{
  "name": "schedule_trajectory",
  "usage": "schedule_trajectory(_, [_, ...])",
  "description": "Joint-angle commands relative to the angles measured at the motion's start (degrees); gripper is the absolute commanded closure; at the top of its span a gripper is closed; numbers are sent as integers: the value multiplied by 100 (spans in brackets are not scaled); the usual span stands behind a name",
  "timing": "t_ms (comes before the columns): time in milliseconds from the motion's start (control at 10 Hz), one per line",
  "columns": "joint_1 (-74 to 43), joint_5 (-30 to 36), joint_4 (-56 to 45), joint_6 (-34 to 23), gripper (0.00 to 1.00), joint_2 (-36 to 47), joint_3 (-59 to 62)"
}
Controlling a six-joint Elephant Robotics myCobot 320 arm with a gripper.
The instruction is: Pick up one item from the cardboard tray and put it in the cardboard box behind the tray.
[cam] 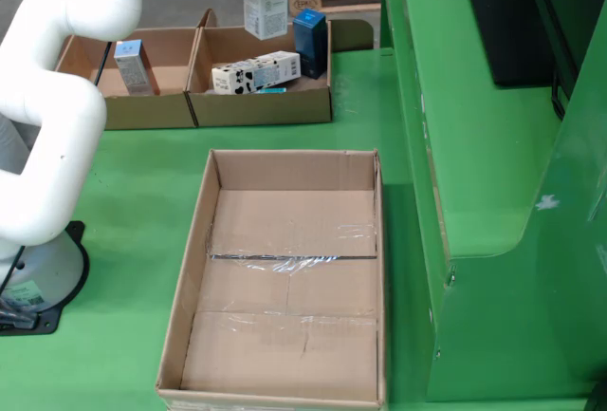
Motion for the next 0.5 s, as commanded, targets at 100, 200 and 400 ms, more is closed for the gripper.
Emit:
schedule_trajectory(100, [29, -67, 90, 104, 100, 36, 158])
schedule_trajectory(200, [29, -67, 90, 87, 100, 36, 158])
schedule_trajectory(400, [28, -67, 90, 88, 100, 36, 158])
